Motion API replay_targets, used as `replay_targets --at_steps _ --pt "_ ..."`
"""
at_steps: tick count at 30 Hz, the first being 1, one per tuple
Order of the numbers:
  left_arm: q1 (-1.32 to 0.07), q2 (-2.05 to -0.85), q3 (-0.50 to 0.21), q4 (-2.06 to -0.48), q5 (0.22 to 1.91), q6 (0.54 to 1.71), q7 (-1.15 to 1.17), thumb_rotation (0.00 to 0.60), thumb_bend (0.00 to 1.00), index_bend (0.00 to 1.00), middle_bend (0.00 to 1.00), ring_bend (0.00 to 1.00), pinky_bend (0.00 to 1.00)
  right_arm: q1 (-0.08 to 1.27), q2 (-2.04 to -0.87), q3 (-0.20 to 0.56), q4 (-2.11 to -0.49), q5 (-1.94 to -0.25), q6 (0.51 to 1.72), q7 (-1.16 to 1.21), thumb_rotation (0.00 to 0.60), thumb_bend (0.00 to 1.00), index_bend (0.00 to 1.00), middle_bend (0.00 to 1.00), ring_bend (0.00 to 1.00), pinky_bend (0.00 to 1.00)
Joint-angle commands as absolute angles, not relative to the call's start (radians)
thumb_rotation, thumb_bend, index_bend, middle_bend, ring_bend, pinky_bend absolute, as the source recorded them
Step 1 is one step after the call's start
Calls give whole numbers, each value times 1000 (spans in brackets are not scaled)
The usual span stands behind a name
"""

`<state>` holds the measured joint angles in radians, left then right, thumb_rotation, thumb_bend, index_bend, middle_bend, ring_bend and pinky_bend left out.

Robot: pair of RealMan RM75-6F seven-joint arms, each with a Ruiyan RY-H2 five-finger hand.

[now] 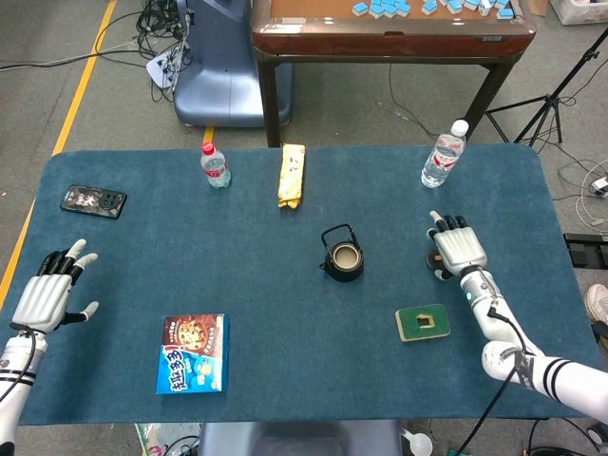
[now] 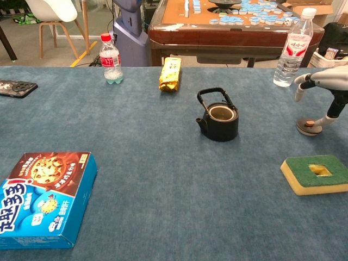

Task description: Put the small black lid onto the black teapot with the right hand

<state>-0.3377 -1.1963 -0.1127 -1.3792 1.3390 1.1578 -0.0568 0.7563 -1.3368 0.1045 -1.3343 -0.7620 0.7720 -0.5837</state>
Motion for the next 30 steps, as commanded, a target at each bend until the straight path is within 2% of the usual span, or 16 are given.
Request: replay_targets --at_steps 1,12,30 --pt "-337 -1197 -112 -1382 1340 1162 -54 600 258 156 0 0 0 755 -1343 94 -1327 -765 773 -580 600 218 262 0 0 0" --pt "-337 -1199 -109 -1389 1335 1167 -45 600 258 156 0 0 0 752 -1369 67 -1277 -776 760 -550 600 218 262 0 0 0" --pt "-349 -1213 -109 -1374 1325 1151 -38 600 258 156 0 0 0 763 -1421 62 -1147 -788 687 -479 600 218 262 0 0 0"
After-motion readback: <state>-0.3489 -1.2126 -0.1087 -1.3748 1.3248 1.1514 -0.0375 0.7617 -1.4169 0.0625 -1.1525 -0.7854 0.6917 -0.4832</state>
